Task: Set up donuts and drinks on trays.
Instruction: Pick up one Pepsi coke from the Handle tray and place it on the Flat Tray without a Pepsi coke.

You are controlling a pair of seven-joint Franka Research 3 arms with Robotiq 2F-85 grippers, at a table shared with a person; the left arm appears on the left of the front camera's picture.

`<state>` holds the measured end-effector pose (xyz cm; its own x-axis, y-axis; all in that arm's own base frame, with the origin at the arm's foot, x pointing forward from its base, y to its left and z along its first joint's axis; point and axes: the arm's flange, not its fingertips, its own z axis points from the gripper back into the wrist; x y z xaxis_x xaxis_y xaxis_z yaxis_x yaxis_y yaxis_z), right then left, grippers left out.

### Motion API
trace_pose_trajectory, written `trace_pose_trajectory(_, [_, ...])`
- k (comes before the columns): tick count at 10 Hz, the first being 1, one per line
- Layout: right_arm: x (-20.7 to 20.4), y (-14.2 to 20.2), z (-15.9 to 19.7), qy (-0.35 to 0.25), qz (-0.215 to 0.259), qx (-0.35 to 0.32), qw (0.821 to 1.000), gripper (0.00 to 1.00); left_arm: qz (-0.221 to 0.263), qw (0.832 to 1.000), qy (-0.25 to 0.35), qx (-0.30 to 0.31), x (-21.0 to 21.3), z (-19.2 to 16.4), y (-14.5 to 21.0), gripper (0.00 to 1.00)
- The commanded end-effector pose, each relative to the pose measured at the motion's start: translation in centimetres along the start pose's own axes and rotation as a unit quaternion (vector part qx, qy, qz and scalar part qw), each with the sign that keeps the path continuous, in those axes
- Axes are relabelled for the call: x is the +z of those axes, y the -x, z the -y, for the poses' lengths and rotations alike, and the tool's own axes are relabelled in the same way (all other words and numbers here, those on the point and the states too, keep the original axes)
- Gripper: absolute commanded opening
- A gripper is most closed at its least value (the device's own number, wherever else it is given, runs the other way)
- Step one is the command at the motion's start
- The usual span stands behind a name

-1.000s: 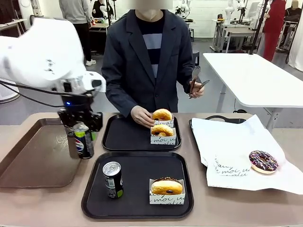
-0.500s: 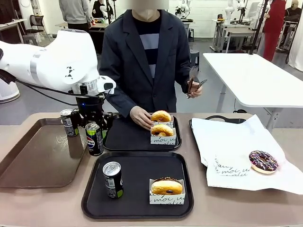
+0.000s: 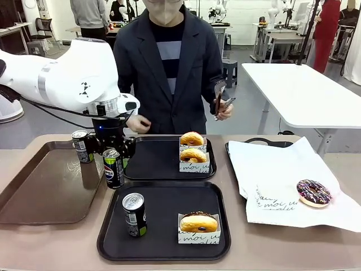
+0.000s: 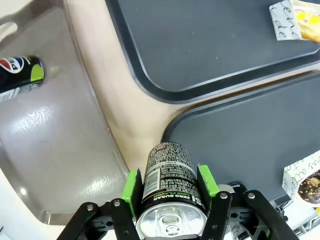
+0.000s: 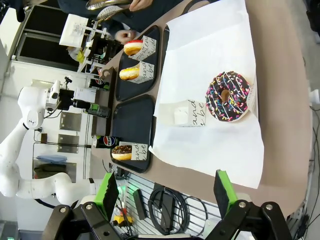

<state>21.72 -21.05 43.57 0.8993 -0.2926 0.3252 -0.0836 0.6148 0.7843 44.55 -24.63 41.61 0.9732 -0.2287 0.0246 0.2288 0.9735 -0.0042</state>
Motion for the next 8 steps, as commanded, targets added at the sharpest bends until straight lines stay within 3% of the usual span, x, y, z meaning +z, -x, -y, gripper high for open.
trace_pose_trajectory(1, [-0.2,-0.3,0.1,-0.018,0.012,0.009,1.0,1.0,0.023,0.999,0.022,0.0,0.8,2.2,-3.0,0.57])
trace_pose_trajectory(4, [-0.2,-0.3,0.1,-0.018,0.012,0.009,1.0,1.0,0.043,0.999,0.028,-0.005,0.9,4.7,-7.5,0.57])
trace_pose_trajectory(8, [-0.2,-0.3,0.1,-0.018,0.012,0.009,1.0,1.0,0.017,0.999,0.035,0.002,-3.9,4.7,-10.9,0.57])
